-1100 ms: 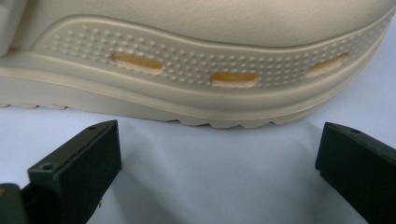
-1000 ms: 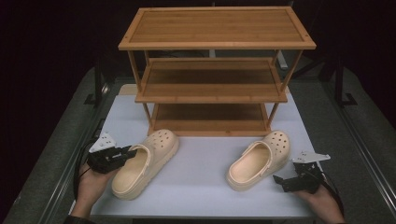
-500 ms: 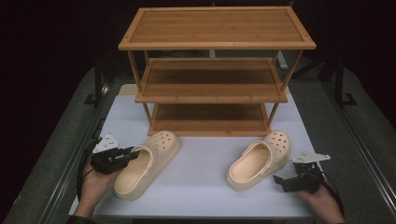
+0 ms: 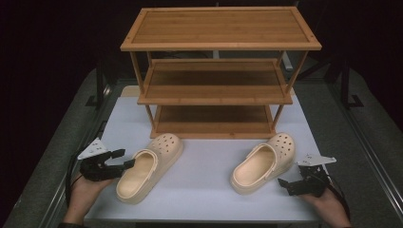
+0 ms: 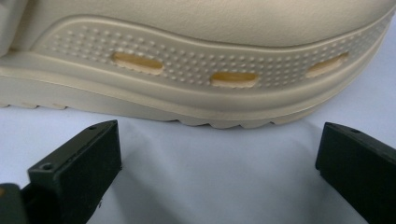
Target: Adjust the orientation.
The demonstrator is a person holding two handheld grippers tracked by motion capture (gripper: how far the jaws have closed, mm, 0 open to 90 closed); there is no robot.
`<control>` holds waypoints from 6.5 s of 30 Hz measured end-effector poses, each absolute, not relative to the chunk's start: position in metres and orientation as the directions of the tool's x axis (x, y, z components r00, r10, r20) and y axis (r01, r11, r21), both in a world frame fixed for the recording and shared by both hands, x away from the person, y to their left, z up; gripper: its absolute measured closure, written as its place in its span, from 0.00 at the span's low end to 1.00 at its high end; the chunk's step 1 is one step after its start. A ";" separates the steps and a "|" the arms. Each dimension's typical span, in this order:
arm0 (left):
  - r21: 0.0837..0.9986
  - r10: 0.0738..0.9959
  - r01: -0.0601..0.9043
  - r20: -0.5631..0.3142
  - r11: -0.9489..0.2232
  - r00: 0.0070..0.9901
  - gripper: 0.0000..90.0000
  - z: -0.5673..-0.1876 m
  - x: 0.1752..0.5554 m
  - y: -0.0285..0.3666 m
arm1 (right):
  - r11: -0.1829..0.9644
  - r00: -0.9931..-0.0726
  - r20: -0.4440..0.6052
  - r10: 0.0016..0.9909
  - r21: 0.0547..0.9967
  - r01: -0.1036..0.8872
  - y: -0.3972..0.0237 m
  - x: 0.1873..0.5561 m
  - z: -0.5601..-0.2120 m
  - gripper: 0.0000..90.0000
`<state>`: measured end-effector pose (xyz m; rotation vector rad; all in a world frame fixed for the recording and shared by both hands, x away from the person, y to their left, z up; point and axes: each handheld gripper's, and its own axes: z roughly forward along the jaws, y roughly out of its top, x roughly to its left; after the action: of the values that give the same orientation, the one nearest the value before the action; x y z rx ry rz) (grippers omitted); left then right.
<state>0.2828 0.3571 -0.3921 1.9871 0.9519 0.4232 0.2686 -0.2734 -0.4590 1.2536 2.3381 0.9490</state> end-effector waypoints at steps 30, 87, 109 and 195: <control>0.685 0.873 0.629 0.021 -0.367 0.486 0.00 -0.450 0.294 0.395 | 0.395 -0.563 0.027 0.826 0.686 0.612 -0.273 0.269 -0.459 0.00; 0.686 0.874 0.630 0.019 -0.364 0.485 0.00 -0.450 0.294 0.396 | 0.402 -0.601 0.103 0.793 0.652 0.643 -0.243 0.350 -0.434 1.00; 0.687 0.874 0.629 0.019 -0.364 0.485 0.00 -0.450 0.294 0.396 | 0.457 -0.671 0.118 0.733 0.645 0.612 -0.247 0.296 -0.429 0.98; 0.686 0.874 0.630 0.017 -0.363 0.485 0.00 -0.450 0.294 0.396 | 0.433 -0.697 0.146 0.702 0.690 0.580 -0.175 0.341 -0.410 0.61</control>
<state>0.2941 0.3956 -0.4500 2.1151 1.2354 0.5123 0.3413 -0.1753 -0.4103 1.1368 2.5178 1.1137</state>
